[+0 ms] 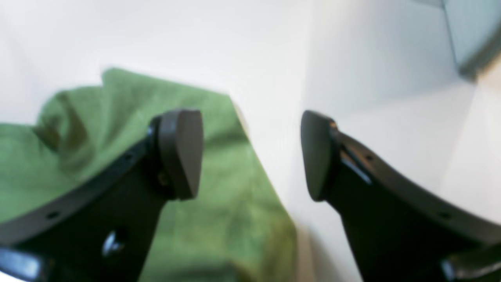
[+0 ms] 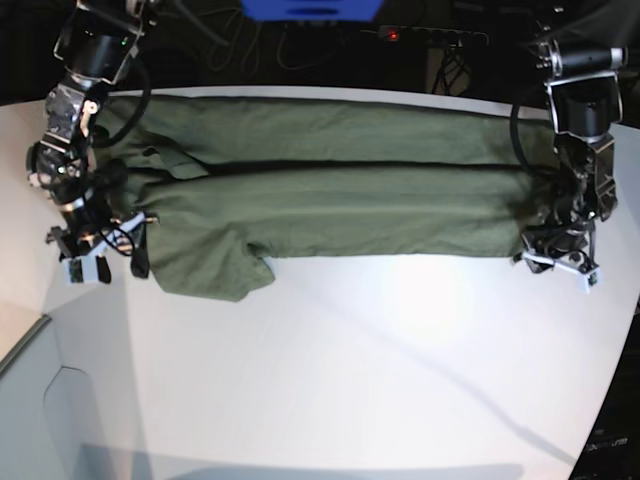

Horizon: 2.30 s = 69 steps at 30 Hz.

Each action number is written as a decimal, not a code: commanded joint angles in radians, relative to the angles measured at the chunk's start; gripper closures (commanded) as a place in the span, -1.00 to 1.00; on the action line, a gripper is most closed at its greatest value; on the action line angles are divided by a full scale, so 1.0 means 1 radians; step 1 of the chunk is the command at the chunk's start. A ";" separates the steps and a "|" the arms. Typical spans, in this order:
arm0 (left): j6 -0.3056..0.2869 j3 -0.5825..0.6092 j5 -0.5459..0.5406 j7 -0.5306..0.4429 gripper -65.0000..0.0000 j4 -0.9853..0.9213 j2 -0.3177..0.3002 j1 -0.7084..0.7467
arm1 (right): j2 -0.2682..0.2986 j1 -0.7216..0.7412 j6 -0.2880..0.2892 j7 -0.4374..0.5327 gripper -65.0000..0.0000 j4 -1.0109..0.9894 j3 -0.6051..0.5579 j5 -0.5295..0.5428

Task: Layout the t-shirt on the table in an organized manner, then fold the t-shirt properly
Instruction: 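Release and regrasp the folded shirt's lower edge with both grippers, then fold the grasped edge over again toward the shirt's collar edge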

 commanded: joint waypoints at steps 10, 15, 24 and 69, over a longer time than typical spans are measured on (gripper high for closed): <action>-0.004 -0.008 -0.012 0.005 1.00 0.057 -0.014 -0.006 | 0.029 0.164 0.000 -0.107 -0.21 -0.143 -0.079 0.014; -0.003 -0.040 -0.012 0.007 1.00 0.220 -0.013 0.054 | 0.057 0.265 0.000 -0.121 -0.21 -0.304 -0.079 0.014; -0.003 -0.106 -0.012 0.008 1.00 0.277 -0.008 0.070 | 0.129 0.372 0.000 -0.118 -0.22 -0.561 -0.080 0.014; -0.004 -0.105 -0.014 0.001 1.00 0.285 -0.002 -0.101 | 0.080 0.257 0.000 -0.121 1.00 -0.057 -0.336 0.019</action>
